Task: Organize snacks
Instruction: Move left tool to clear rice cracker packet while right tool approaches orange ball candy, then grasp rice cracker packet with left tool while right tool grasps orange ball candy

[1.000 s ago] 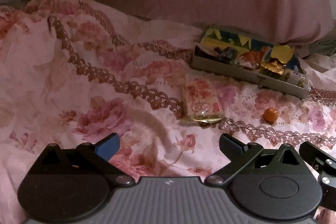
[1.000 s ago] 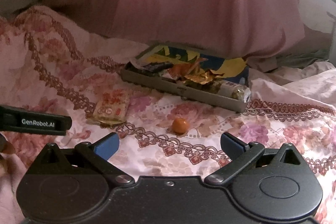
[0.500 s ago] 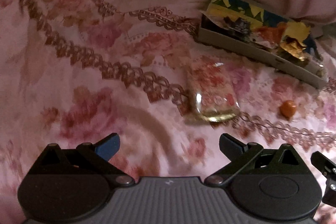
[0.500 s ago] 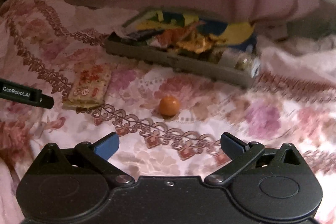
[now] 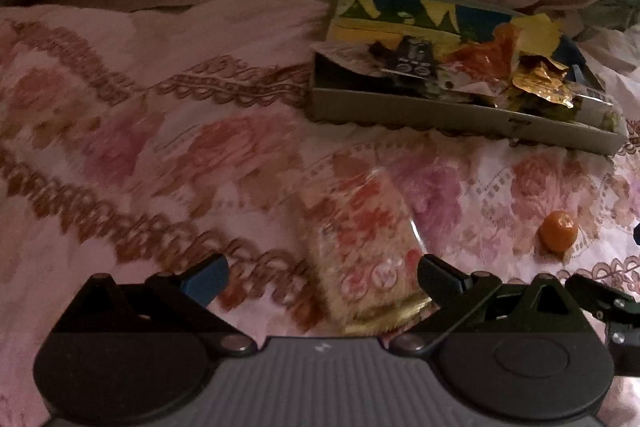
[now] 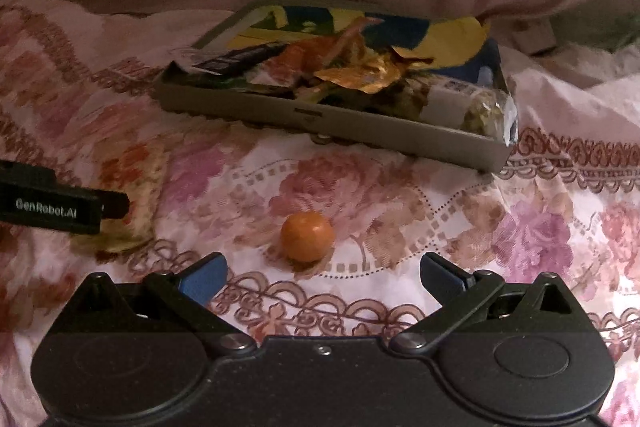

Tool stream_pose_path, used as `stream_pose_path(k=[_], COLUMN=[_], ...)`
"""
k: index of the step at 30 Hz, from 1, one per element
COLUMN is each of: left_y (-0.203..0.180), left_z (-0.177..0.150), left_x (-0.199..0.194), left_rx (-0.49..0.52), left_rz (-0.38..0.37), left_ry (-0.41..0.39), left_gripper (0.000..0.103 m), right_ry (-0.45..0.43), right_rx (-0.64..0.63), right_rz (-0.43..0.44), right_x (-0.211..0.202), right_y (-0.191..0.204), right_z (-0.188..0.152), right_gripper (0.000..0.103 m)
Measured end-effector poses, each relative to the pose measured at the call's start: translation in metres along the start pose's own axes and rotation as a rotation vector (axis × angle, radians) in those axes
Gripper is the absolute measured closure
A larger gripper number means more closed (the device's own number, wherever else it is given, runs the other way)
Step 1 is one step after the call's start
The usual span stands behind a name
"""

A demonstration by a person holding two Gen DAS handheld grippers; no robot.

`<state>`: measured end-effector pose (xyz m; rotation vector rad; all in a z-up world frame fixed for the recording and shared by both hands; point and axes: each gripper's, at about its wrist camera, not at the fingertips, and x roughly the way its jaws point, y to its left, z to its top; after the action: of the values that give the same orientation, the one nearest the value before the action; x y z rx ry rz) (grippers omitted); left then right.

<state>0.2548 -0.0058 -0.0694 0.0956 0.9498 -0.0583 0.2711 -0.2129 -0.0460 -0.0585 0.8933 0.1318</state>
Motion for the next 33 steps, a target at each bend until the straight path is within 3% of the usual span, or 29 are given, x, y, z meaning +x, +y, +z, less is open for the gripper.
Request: stream_pose_path(k=[4, 14, 21, 28, 33], left_y=[-0.003, 0.010, 0.013, 0.004, 0.001], left_z=[0.003, 0.003, 0.002, 0.001, 0.002], left_x=[0.017, 0.029, 0.029, 0.025, 0.023], left_rx=[0.006, -0.105, -0.127, -0.076, -0.058], left_rz=[0.003, -0.082, -0.096, -0.105, -0.109], left_ry=[0.012, 0.041, 0.046, 0.034, 0.024], left_gripper=[0.000, 0.000, 0.001, 0.002, 0.004], right_ry=[0.020, 0.035, -0.006, -0.017, -0.030], right_rx=[0.031, 0.088, 0.081, 0.034, 0.038], right_rz=[0.002, 0.048, 0.017, 0.011, 0.010], right_x=[0.012, 0.033, 0.033, 0.032, 0.030], right_y=[-0.004, -0.006, -0.006, -0.001, -0.001], right_z=[0.002, 0.003, 0.000, -0.001, -0.001], right_gripper=[0.001, 0.004, 0.022, 0.034, 0.053])
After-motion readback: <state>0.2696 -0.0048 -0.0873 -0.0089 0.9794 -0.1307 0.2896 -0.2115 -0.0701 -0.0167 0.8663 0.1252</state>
